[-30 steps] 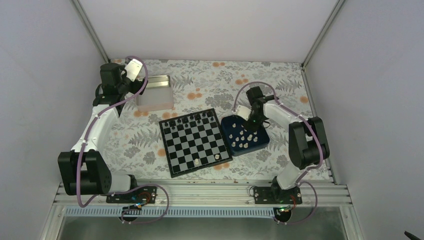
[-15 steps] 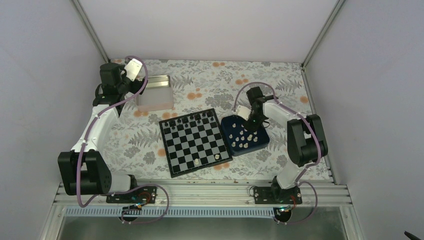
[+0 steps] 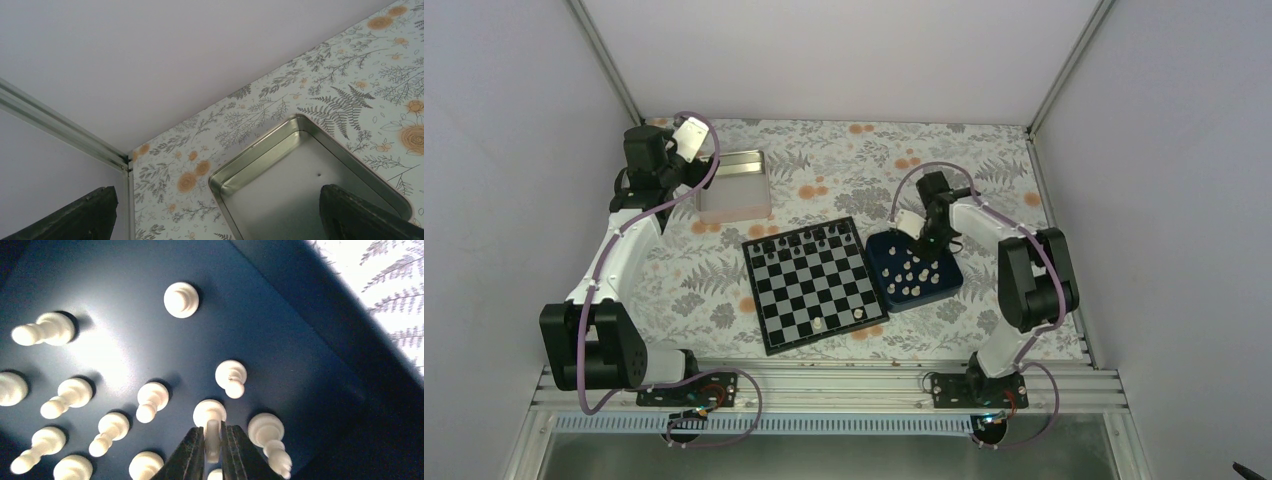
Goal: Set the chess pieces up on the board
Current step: Pick up the chess piece from the storage box, then place the chess piece on the chessboard.
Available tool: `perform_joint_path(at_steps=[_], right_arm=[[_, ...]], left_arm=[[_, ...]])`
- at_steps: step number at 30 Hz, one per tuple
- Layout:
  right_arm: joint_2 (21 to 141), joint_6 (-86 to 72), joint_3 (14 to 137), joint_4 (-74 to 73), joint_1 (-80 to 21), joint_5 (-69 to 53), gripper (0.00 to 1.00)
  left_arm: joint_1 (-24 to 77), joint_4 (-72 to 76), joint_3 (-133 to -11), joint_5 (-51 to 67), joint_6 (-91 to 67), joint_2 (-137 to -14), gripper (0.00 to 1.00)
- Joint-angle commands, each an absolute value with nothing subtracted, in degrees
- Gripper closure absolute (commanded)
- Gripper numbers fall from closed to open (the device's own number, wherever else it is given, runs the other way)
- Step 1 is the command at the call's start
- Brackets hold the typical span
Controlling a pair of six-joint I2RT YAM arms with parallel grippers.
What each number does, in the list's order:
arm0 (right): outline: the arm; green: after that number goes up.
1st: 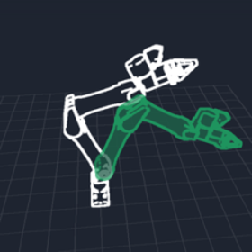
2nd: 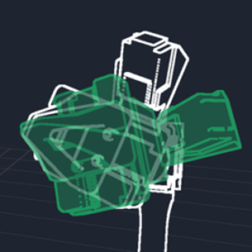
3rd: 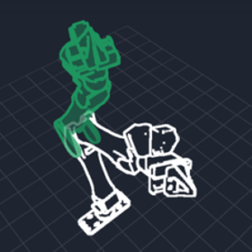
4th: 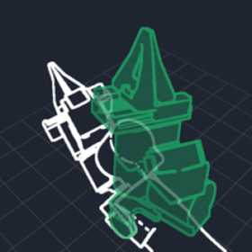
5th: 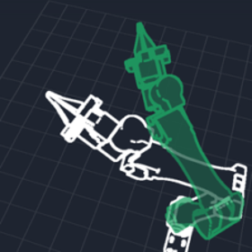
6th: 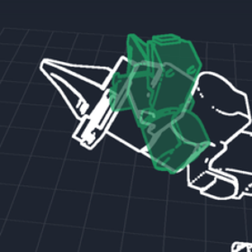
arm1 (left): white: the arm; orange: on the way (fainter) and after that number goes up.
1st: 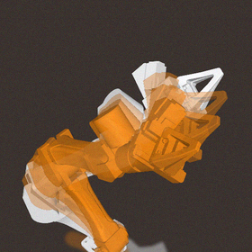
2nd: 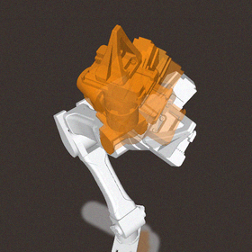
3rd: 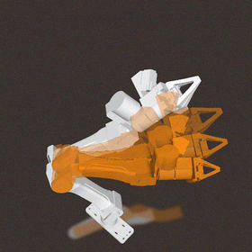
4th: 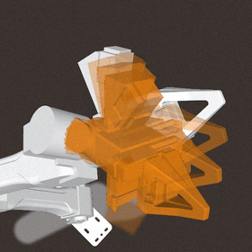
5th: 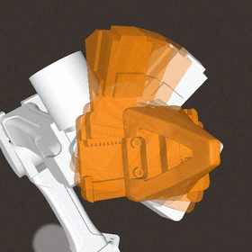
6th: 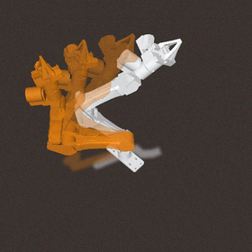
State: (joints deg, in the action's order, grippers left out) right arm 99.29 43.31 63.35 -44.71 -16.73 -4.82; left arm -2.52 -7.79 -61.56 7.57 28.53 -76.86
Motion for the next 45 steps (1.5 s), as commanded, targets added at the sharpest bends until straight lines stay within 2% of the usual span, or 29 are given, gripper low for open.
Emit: perform_joint_path(at_steps=[1, 9, 20, 32, 45], right_arm=[[93.7, 43.3, 67.2, -48.4, -16.8, -6.2, 0.9], [88.9, 41.0, 74.0, -57.2, -23.8, -3.3, 0.94], [89.5, 36.4, 77.6, -60.3, -37.2, -2.8, 0.96], [101.6, 33.6, 86.7, -60.0, -56.5, -3.8, 0.96], [114.2, 35.4, 98.2, -60.8, -69.2, -7.0, 0.96]], left_arm=[[-3.0, -6.7, -61.2, 8.3, 29.0, -76.6, 0.0], [-3.1, -6.7, -61.4, 8.3, 28.9, -76.5, 0.0], [-3.2, -6.5, -61.3, 7.9, 28.9, -76.0, 0.0], [-3.6, -6.5, -61.6, 7.6, 28.8, -75.3, 0.0], [-4.7, -6.4, -61.4, 8.6, 28.5, -74.5, 0.0]])
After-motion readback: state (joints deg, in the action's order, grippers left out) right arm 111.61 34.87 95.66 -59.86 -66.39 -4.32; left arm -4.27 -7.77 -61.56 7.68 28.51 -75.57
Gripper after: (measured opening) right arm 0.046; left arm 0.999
